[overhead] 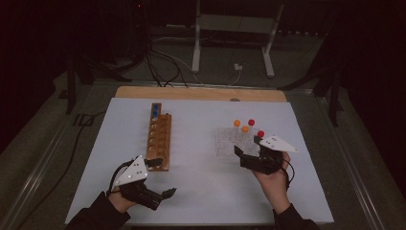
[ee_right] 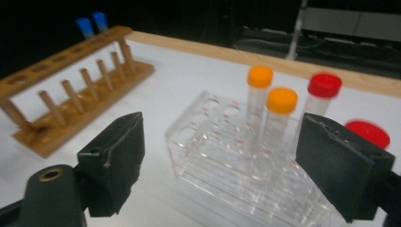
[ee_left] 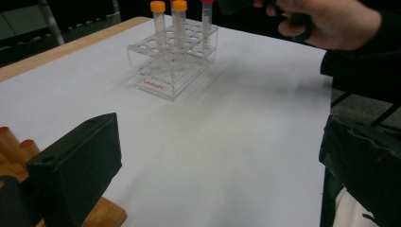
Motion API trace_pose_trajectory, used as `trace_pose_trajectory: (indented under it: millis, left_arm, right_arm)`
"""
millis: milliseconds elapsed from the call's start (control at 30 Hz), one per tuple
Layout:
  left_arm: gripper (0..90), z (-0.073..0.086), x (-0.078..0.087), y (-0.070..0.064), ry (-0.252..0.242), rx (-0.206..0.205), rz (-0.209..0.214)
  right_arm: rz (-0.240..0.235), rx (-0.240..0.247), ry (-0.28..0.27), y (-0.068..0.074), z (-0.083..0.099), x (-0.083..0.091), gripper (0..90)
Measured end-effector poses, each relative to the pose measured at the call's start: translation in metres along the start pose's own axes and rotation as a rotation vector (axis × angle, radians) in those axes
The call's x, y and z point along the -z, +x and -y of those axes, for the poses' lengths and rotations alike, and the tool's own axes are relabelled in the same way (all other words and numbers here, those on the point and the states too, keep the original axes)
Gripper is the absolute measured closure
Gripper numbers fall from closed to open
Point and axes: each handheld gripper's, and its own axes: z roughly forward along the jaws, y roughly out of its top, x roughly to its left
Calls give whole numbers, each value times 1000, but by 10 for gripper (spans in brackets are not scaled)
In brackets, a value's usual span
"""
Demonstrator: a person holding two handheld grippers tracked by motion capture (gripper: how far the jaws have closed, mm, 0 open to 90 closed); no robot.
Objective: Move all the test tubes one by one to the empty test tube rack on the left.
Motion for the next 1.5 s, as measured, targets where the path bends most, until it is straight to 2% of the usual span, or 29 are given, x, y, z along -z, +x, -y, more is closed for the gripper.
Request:
trace_pose_trajectory:
  millis: [67,233,433,500,600,867,1133,1433,1500]
  left_arm:
    - [9,1,-1,0,6,-2,7]
    - [9,1,-2,-1,7,-5,7]
    - [9,2,0,3,-9,7,14]
    - [9,1,1,2,-9,3,10]
    - [9,1,1,2,-5,-1,11]
    - [9,1,1,3,-5,1,18]
    - [9,2,1,4,-6,4,15]
    - [9,2,1,4,1,4,20]
    - [9,2,1,5,0,6,20]
  right_arm:
    - [24,-4,20,-2,3,-5,184]
    - [56,-23,39,-8,7,-15,353]
    - [136,-11,88,-10,7,-30,458]
    - [148,-18,105,-11,6,-35,497]
    - [181,4,110,-11,4,-40,511]
    - [181,-48,159,-18,3,-54,592]
    - [210,-33,197,-19,1,-63,657]
    - [227,-8,191,-17,-1,-68,693]
    - [238,-5,190,-16,-1,-69,733]
